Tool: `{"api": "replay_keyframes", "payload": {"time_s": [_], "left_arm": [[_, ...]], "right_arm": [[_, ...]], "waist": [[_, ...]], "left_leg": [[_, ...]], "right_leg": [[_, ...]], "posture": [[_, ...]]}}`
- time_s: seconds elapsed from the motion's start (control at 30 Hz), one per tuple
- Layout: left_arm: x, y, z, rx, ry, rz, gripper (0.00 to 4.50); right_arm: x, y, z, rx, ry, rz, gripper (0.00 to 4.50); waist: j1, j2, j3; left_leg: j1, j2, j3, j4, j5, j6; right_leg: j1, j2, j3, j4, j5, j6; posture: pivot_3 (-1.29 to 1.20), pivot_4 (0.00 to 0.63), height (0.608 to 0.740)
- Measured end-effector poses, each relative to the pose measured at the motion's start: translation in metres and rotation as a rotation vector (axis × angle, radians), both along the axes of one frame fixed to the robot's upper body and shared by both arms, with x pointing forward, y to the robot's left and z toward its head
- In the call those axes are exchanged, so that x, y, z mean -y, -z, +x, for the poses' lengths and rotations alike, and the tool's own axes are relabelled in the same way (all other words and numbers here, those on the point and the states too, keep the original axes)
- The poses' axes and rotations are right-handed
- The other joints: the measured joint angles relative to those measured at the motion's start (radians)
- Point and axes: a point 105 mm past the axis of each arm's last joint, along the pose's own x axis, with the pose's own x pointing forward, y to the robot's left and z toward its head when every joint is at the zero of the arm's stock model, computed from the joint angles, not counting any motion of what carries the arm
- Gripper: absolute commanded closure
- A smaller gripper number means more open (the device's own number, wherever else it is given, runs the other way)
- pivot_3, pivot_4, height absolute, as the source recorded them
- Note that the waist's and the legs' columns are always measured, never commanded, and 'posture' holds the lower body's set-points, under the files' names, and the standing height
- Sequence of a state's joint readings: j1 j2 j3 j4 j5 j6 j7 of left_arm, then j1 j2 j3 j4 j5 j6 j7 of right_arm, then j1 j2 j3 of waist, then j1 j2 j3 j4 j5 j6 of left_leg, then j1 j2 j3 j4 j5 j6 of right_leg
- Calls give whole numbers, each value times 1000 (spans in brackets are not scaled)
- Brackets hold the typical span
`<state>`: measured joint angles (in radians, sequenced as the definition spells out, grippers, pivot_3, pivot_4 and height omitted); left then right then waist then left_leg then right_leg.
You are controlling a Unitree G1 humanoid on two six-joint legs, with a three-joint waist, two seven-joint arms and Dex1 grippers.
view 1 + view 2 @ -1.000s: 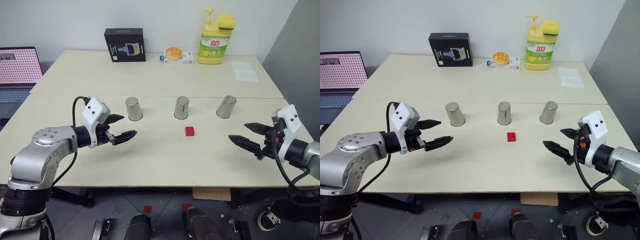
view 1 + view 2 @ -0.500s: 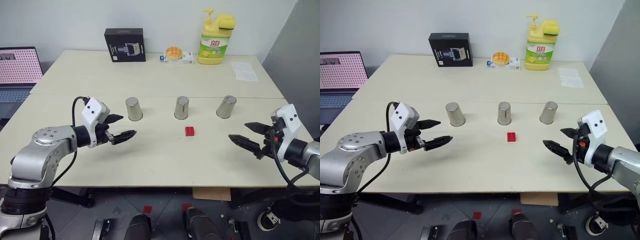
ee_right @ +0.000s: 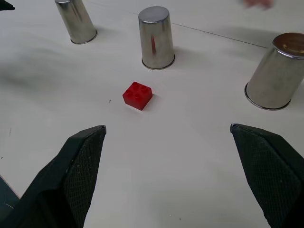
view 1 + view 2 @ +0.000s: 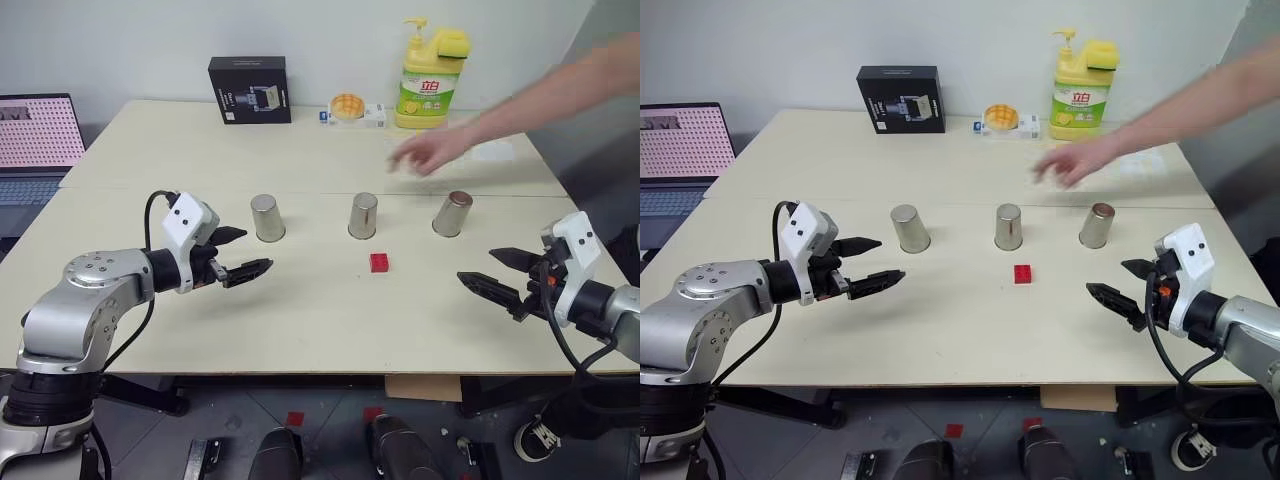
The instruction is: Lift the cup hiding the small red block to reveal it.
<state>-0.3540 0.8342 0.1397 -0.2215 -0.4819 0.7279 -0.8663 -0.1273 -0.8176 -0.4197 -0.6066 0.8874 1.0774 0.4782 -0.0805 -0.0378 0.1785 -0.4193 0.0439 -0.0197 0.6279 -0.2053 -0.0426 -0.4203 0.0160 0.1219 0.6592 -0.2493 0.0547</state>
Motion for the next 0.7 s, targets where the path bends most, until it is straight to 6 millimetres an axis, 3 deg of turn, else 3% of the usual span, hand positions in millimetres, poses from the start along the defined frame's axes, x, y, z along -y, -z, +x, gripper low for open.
{"api": "replay_keyframes", "payload": {"time_s": [0.7], "left_arm": [[0, 5, 3, 3, 7, 20, 0]], "right_arm": [[1, -1, 0, 2, 0, -8, 49]], "waist": [[0, 0, 0]], "left_leg": [[0, 0, 0, 0, 0, 0]], "right_leg": [[0, 0, 0, 1, 0, 0]], "posture": [[0, 150, 740]]}}
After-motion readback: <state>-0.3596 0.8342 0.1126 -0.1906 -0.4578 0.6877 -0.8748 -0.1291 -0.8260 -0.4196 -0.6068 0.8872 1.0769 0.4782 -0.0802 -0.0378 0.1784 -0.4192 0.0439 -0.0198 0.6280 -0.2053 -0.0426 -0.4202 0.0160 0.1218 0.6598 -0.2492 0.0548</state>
